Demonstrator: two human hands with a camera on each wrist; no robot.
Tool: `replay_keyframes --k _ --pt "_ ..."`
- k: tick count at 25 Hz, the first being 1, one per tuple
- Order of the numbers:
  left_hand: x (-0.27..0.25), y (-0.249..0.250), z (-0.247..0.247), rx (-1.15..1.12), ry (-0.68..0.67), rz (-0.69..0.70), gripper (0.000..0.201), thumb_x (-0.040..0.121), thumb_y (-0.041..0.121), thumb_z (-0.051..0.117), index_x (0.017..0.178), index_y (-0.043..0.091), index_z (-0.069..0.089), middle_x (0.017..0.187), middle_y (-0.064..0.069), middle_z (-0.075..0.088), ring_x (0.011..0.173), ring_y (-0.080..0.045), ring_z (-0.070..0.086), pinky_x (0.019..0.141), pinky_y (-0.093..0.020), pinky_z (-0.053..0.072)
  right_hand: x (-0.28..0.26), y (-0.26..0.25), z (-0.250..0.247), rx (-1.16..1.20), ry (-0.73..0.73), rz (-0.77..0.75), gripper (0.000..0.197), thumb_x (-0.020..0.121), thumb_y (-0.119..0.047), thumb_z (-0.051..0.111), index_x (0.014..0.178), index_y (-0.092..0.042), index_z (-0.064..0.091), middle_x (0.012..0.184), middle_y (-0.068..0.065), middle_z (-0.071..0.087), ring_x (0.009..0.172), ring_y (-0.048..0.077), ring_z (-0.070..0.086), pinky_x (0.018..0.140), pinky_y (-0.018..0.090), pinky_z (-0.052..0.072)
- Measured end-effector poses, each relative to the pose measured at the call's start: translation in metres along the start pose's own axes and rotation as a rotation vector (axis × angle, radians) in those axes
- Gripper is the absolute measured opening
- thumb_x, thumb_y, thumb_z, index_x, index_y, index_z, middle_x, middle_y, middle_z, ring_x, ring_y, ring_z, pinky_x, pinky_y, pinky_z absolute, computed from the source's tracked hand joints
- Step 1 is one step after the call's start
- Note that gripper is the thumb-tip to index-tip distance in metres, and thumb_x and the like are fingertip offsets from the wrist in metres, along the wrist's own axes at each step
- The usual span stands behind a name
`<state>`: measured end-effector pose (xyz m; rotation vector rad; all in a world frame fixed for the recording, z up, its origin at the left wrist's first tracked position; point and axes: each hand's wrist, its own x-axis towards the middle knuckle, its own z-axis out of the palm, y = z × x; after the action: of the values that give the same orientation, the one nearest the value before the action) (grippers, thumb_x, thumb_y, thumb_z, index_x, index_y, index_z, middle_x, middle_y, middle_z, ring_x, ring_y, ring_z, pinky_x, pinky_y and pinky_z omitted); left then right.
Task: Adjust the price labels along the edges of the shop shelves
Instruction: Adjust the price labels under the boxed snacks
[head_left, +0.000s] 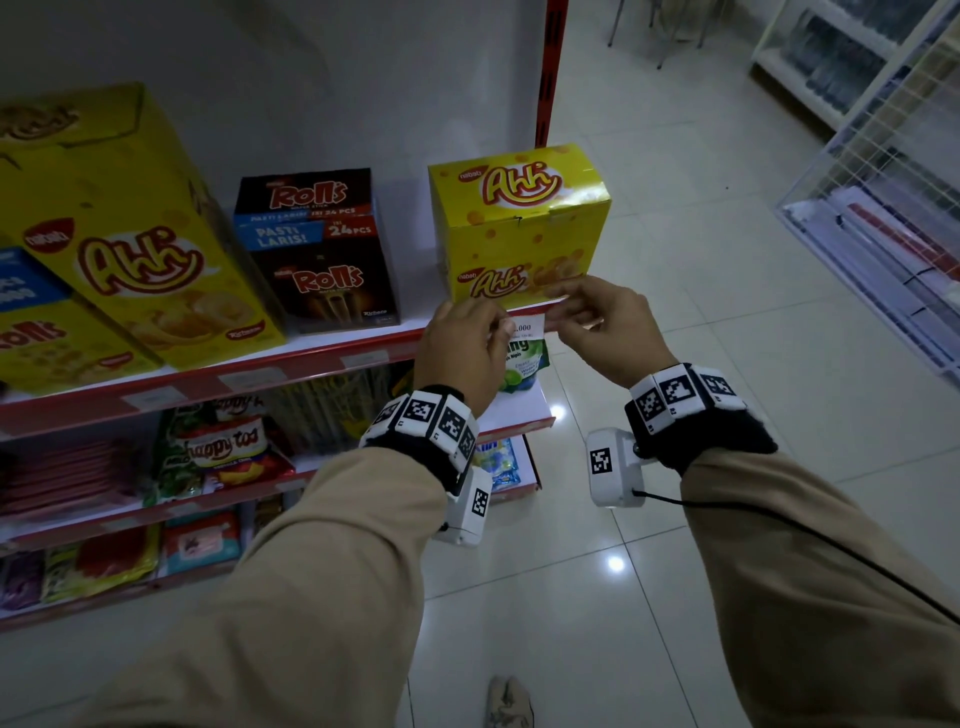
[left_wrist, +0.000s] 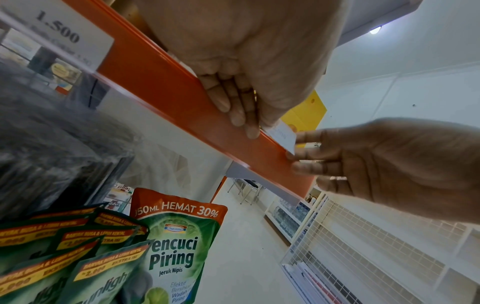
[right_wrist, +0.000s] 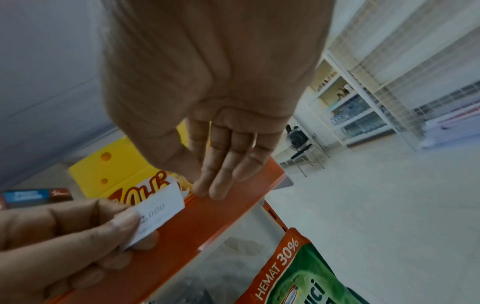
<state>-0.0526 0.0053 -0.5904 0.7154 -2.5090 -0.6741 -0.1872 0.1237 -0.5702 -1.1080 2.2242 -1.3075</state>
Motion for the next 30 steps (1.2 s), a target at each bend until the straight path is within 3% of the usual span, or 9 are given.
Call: replay_keyframes --k 2,4,7,11,14,18,24,30 --pt "-0.001 0.001 0.001 0.011 0.003 0.008 0.020 0.097 0.025 0.049 0.095 0.010 0.061 0.097 -0.007 0.062 0.094 -0.026 0.048 0.076 -0.032 0.035 0.000 -0.006 0.000 -0.079 -0.013 -0.090 0.029 0.078 -0.009 0.068 0.105 -0.018 0.068 0.087 0.002 0.070 0.077 0.012 0.066 0.071 0.018 0.052" --pt "0.000 0.002 0.002 0.024 -0.005 0.008 0.020 0.097 0.025 0.049 0.095 0.010 0.061 0.097 -0.007 0.062 0.095 -0.026 0.048 0.077 -0.034 0.036 0.002 -0.011 0.002 -0.291 -0.078 -0.161 0.023 0.079 -0.018 0.069 0.102 -0.019 0.070 0.087 0.001 0.070 0.078 0.015 0.065 0.074 0.030 0.054" --pt "-0.001 0.003 0.000 0.028 -0.020 0.007 0.016 0.094 0.024 0.053 0.101 0.012 0.061 0.101 -0.005 0.062 0.099 -0.025 0.049 0.082 -0.036 0.040 0.004 -0.015 -0.001 -0.474 -0.091 -0.186 0.014 0.084 -0.016 0.063 0.094 -0.018 0.072 0.092 0.004 0.071 0.083 0.024 0.064 0.074 0.039 0.052" --pt "-0.004 0.005 -0.001 0.037 -0.029 -0.004 0.023 0.090 0.027 0.058 0.110 0.016 0.057 0.106 -0.002 0.061 0.103 -0.023 0.048 0.087 -0.035 0.041 0.009 -0.012 -0.013 -0.476 0.091 -0.221 0.012 0.085 -0.015 0.062 0.095 -0.015 0.070 0.102 0.005 0.068 0.090 0.025 0.059 0.077 0.037 0.047" --pt "-0.005 0.008 0.001 0.128 -0.052 0.018 0.031 0.090 0.030 0.056 0.118 0.017 0.053 0.114 -0.003 0.058 0.108 -0.025 0.046 0.090 -0.036 0.037 0.012 -0.009 -0.012 -0.629 0.021 -0.285 0.015 0.086 -0.017 0.061 0.099 -0.015 0.069 0.109 0.004 0.067 0.095 0.030 0.057 0.081 0.042 0.044" --pt "-0.005 0.010 0.003 0.255 -0.111 0.043 0.040 0.091 0.037 0.053 0.128 0.023 0.050 0.119 -0.006 0.051 0.111 -0.027 0.041 0.093 -0.038 0.035 0.011 0.000 -0.006 -0.754 -0.012 -0.338 0.014 0.089 -0.018 0.058 0.097 -0.014 0.069 0.110 0.006 0.066 0.093 0.033 0.057 0.076 0.041 0.040" --pt "-0.005 0.011 0.007 0.323 -0.108 0.037 0.032 0.093 0.038 0.052 0.121 0.024 0.055 0.109 -0.006 0.048 0.105 -0.026 0.040 0.087 -0.037 0.034 0.007 0.010 -0.009 -0.692 -0.058 -0.339 0.014 0.081 -0.014 0.063 0.094 -0.011 0.068 0.097 0.009 0.065 0.088 0.032 0.054 0.072 0.036 0.042" --pt "-0.005 0.011 0.008 0.343 -0.100 0.043 0.032 0.092 0.038 0.053 0.122 0.026 0.057 0.108 -0.005 0.048 0.104 -0.026 0.040 0.087 -0.036 0.033 0.010 0.009 -0.007 -0.774 -0.104 -0.287 0.015 0.088 -0.015 0.059 0.098 -0.010 0.070 0.109 0.013 0.060 0.097 0.033 0.050 0.074 0.040 0.043"
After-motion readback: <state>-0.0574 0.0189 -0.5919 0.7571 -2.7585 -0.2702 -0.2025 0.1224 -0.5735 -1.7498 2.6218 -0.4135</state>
